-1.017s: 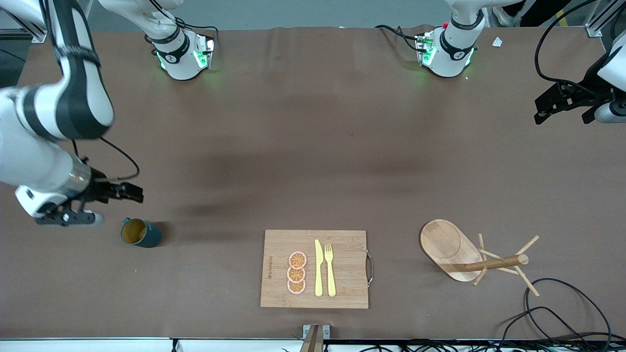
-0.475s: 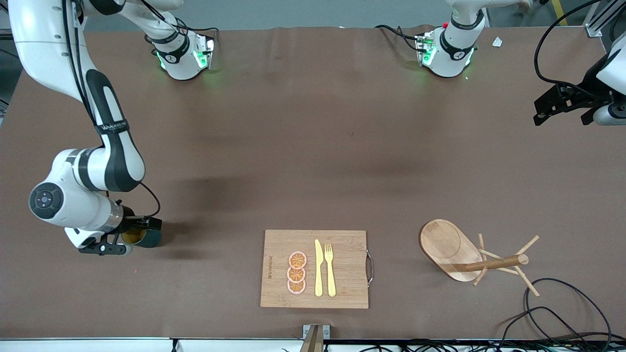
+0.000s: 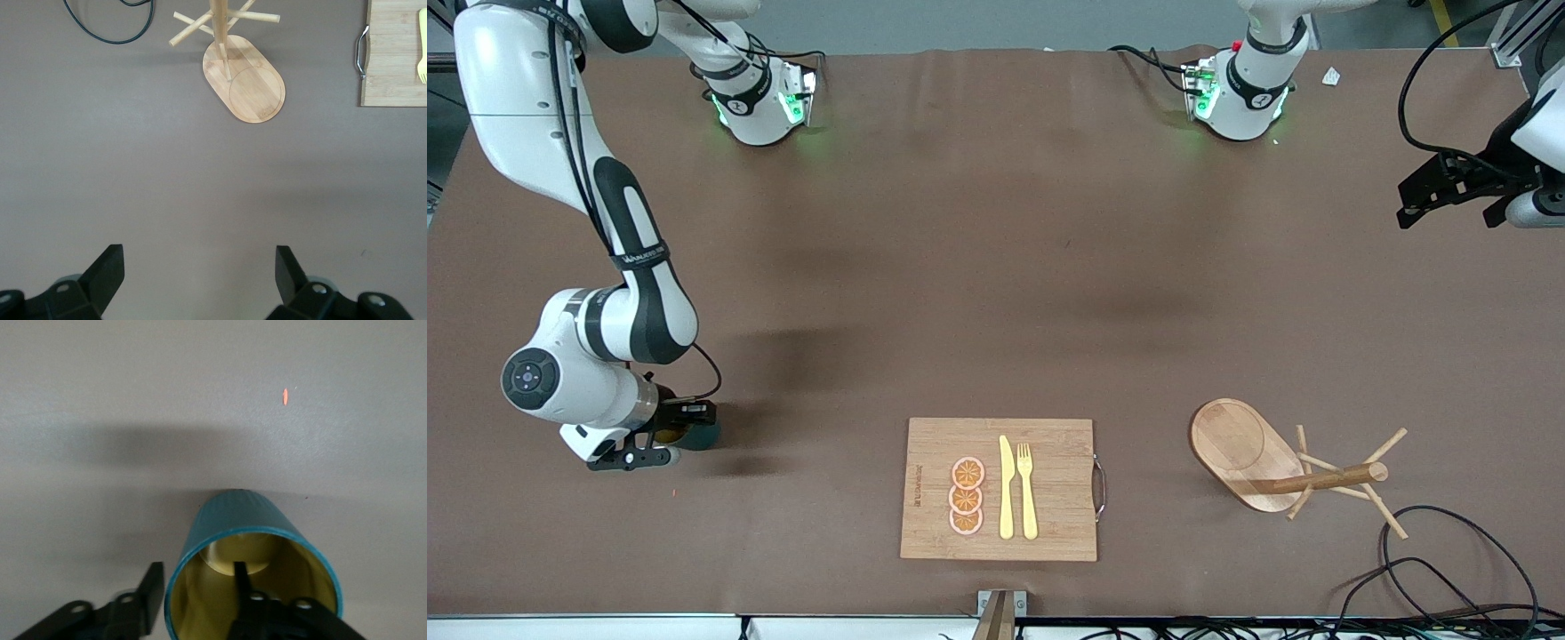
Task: Pass cup and hang on rack
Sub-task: 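Reach the right gripper to the teal mug and grasp it, then lift the teal mug with the right gripper toward the table center, then set the mug down, open the right gripper while the left gripper approaches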
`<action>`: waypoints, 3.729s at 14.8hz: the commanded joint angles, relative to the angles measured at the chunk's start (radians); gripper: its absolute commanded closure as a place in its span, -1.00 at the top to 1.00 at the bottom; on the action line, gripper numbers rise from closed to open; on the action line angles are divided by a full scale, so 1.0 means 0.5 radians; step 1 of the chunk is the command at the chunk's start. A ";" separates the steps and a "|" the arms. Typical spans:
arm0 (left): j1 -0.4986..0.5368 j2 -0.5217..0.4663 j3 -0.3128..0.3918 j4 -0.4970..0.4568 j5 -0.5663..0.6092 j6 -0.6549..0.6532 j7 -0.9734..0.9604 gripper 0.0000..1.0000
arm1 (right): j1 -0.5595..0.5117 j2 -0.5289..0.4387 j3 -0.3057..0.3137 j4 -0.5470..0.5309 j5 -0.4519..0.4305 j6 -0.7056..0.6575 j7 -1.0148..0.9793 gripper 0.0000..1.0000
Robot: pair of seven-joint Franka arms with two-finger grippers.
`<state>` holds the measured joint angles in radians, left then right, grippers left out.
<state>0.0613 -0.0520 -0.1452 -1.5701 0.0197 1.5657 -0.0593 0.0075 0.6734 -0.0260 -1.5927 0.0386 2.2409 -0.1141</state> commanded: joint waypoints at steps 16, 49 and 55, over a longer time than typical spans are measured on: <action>0.012 0.033 0.008 0.048 -0.027 -0.002 0.027 1.00 | 0.748 -0.058 0.034 0.458 0.030 -0.650 0.838 -0.96; -0.113 0.138 -0.166 0.045 -0.039 0.105 -0.473 1.00 | 1.327 0.286 0.083 0.986 0.193 -0.159 1.419 1.00; -0.223 0.217 -0.314 0.051 -0.033 0.121 -0.906 1.00 | 0.866 -0.042 0.074 0.976 0.165 -0.686 1.195 1.00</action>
<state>-0.0284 0.0349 -0.2912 -1.5691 -0.0023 1.6264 -0.4532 0.5094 0.7353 -0.0069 -1.0585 0.1184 1.9710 0.5301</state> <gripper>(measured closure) 0.000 0.000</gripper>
